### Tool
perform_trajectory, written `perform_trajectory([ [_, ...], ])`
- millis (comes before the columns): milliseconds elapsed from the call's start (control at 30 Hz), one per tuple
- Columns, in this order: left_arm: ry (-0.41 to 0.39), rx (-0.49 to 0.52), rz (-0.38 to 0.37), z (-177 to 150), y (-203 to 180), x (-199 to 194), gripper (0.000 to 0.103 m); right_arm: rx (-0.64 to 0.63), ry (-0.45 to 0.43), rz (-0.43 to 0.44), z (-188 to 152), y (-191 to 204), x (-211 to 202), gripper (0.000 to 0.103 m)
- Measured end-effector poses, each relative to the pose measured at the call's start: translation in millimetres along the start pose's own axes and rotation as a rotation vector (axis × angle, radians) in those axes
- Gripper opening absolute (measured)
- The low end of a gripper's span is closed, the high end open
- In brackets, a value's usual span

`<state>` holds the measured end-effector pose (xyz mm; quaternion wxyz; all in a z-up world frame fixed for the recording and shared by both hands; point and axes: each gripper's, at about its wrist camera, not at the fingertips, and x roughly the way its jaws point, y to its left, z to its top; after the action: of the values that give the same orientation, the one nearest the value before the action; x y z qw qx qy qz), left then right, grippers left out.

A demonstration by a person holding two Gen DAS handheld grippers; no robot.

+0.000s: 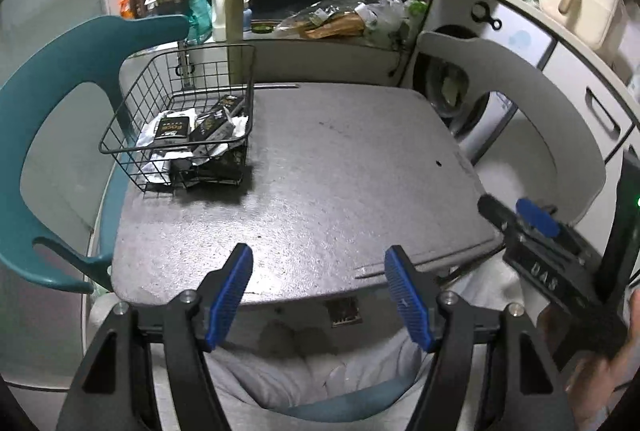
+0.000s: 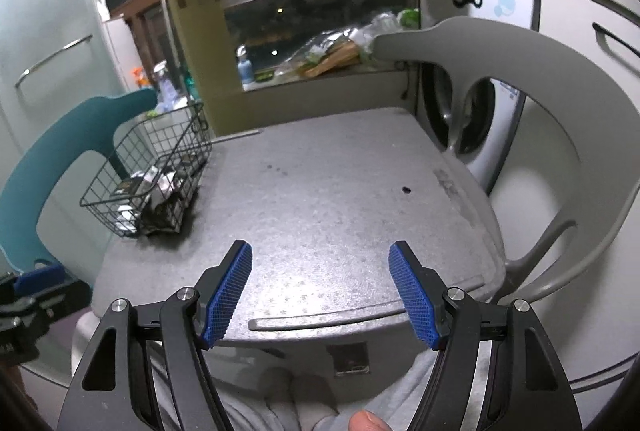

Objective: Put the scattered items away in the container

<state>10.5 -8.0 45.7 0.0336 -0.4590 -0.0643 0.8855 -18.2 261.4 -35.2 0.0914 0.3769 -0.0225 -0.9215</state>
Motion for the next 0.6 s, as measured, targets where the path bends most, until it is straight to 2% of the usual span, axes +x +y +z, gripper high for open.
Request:
perform_trajectory([
  [300, 0.029, -0.007, -0.020, -5.3, -1.0, 7.6, 0.073, -0.056, 0.010, -0.010, -6.6, 13.8, 11.5, 0.071],
  [600, 0.038, -0.010, 0.005, -5.5, 5.9, 15.0, 0.073, -0.056, 0.025, -0.004, -12.0, 17.6, 16.3, 0.071],
])
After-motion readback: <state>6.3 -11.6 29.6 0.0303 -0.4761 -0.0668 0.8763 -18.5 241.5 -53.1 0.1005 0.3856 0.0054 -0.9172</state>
